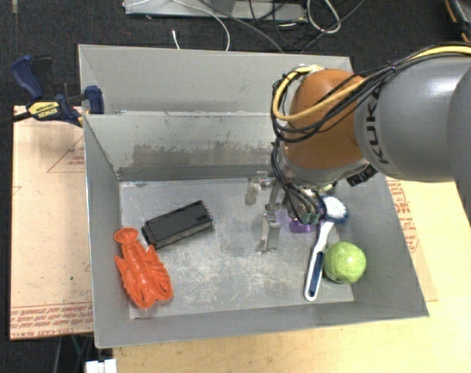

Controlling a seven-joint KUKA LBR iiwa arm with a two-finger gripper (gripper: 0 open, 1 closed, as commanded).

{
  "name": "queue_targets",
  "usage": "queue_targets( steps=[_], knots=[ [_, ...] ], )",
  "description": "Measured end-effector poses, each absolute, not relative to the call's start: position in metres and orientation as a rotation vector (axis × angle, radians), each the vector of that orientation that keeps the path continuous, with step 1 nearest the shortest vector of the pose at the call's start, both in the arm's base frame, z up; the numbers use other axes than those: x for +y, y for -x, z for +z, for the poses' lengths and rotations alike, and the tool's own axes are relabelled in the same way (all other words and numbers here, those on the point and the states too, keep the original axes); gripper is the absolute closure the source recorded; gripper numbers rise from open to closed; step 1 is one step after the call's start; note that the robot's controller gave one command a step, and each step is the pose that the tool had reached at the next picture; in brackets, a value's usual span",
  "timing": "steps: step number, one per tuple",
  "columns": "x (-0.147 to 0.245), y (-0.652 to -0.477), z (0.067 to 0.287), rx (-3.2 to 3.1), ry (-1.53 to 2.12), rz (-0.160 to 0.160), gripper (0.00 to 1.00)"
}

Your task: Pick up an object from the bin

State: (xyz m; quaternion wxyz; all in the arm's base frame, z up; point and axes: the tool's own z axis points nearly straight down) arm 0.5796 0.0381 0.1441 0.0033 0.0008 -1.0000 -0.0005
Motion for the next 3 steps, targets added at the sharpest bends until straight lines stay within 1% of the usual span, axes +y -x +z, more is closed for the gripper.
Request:
queue_targets(
  steps=[1,2,3],
  knots=[
    [0.038,-0.581,0.149,-3.143,0.0,-0.002,0.0],
    [-0.06,-0.626,0.068,-3.135,-0.178,0.0,0.0],
    [-0.108,-0.634,0.117,-3.154,-0.033,-0.005,0.0]
  ],
)
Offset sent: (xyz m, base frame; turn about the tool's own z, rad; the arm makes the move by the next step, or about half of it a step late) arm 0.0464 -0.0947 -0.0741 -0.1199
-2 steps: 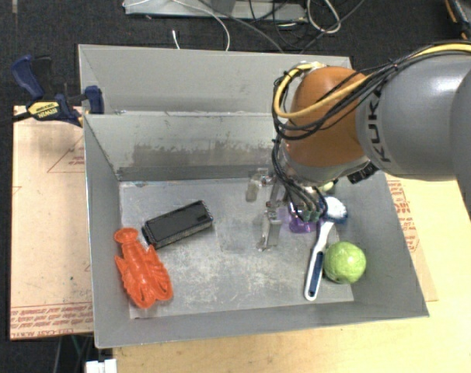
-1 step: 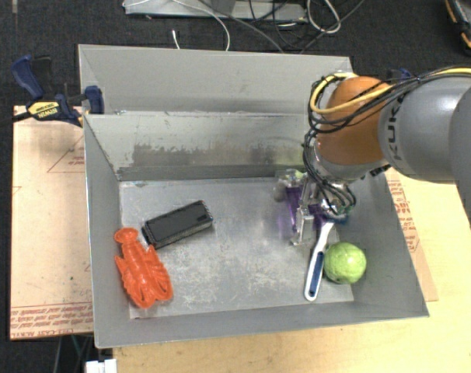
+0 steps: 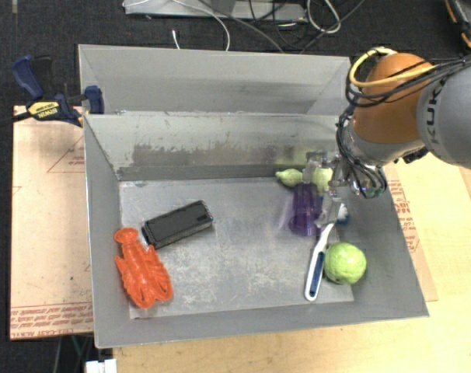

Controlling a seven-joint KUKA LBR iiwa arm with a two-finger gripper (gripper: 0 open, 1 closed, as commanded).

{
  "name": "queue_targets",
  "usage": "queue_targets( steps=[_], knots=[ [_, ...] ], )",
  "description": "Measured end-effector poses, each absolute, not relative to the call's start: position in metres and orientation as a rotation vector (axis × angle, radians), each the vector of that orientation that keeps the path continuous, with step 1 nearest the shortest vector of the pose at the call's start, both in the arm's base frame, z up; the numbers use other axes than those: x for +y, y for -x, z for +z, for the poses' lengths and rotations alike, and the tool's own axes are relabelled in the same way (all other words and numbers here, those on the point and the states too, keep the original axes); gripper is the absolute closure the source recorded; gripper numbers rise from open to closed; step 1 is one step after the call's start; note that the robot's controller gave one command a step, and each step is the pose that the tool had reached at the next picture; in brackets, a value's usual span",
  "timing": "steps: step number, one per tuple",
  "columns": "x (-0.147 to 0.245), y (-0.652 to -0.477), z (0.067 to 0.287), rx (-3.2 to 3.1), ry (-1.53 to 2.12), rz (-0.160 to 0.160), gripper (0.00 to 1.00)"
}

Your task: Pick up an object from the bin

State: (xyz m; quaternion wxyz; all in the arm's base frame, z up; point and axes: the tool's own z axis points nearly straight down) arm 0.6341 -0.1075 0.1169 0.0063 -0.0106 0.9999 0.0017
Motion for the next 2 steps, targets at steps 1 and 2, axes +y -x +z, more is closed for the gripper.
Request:
queue_targets(
  steps=[1,2],
  knots=[
    [-0.094,-0.631,0.102,3.108,0.413,0.008,0.0],
    [-0.105,-0.645,0.079,3.094,0.476,0.024,0.0]
  ],
)
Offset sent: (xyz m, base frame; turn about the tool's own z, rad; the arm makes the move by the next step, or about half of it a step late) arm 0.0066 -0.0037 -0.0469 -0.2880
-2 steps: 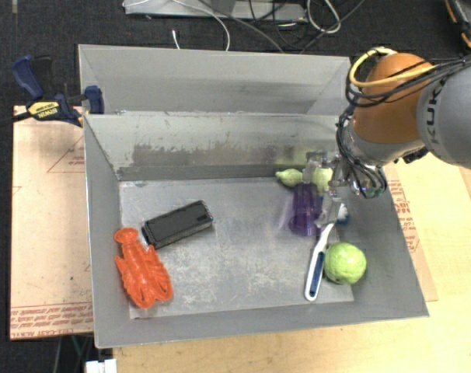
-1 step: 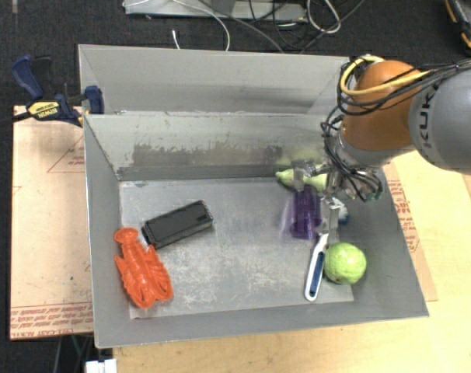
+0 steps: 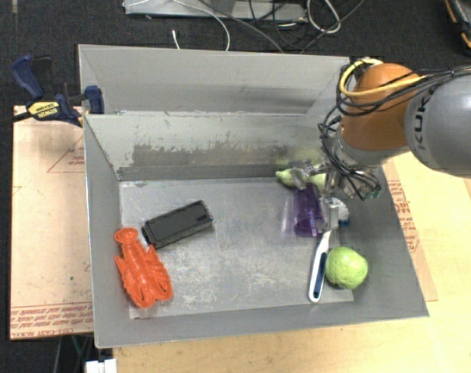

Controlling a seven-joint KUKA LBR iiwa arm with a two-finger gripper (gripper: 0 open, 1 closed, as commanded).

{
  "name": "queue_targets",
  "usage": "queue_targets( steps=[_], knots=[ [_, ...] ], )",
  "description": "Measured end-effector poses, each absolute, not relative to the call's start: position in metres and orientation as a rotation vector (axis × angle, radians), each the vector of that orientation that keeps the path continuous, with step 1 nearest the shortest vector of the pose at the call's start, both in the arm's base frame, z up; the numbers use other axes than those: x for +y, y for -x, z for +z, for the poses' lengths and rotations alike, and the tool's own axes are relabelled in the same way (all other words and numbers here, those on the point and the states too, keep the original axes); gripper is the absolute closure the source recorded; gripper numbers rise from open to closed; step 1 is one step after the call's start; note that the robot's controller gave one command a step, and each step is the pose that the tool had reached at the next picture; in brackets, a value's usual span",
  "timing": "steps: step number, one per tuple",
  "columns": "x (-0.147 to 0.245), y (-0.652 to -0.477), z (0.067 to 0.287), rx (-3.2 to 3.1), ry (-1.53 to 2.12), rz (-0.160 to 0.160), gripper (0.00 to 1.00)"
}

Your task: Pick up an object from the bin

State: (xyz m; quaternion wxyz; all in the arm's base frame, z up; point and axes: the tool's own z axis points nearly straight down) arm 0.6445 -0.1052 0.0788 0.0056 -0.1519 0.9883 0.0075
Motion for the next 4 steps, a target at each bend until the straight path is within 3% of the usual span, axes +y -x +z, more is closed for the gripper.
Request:
queue_targets(
  steps=[1,2,4],
  knots=[
    [-0.102,-0.641,0.082,3.008,0.759,0.017,1.0],
    [-0.102,-0.641,0.082,3.008,0.759,0.017,1.0],
    [-0.101,-0.637,0.118,3.02,0.763,0.021,1.0]
  ],
)
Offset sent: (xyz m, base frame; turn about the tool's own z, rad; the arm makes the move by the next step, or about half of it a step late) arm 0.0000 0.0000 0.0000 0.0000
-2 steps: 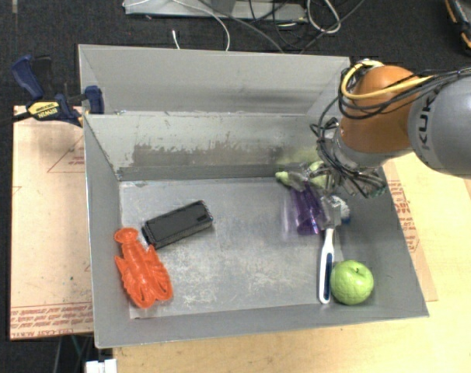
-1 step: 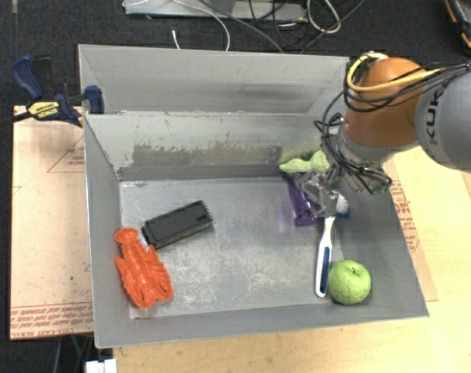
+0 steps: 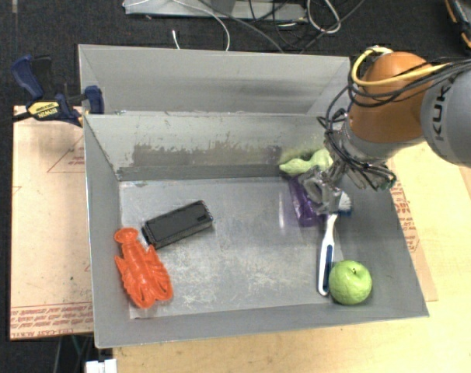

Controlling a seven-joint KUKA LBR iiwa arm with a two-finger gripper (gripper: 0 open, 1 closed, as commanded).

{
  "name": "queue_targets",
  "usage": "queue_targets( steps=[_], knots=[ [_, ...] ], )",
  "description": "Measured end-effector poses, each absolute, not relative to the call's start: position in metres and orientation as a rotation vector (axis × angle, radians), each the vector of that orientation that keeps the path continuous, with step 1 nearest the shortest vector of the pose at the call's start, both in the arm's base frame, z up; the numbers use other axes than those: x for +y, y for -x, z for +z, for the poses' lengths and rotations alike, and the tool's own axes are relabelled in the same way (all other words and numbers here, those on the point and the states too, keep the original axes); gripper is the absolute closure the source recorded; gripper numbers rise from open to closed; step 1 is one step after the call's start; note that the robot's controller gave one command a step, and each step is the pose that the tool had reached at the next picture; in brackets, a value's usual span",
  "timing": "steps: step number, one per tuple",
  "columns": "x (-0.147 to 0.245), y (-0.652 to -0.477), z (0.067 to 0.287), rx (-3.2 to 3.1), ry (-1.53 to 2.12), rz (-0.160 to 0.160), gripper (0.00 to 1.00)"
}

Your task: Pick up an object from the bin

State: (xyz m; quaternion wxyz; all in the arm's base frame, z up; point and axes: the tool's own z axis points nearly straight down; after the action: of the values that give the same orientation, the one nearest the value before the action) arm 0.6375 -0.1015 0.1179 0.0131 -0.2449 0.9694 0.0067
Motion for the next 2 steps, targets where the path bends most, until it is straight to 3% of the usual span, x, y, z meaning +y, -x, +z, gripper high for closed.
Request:
queue_targets(
  steps=[2],
  knots=[
    [-0.101,-0.637,0.138,3.019,0.759,0.021,1.0]
  ],
)
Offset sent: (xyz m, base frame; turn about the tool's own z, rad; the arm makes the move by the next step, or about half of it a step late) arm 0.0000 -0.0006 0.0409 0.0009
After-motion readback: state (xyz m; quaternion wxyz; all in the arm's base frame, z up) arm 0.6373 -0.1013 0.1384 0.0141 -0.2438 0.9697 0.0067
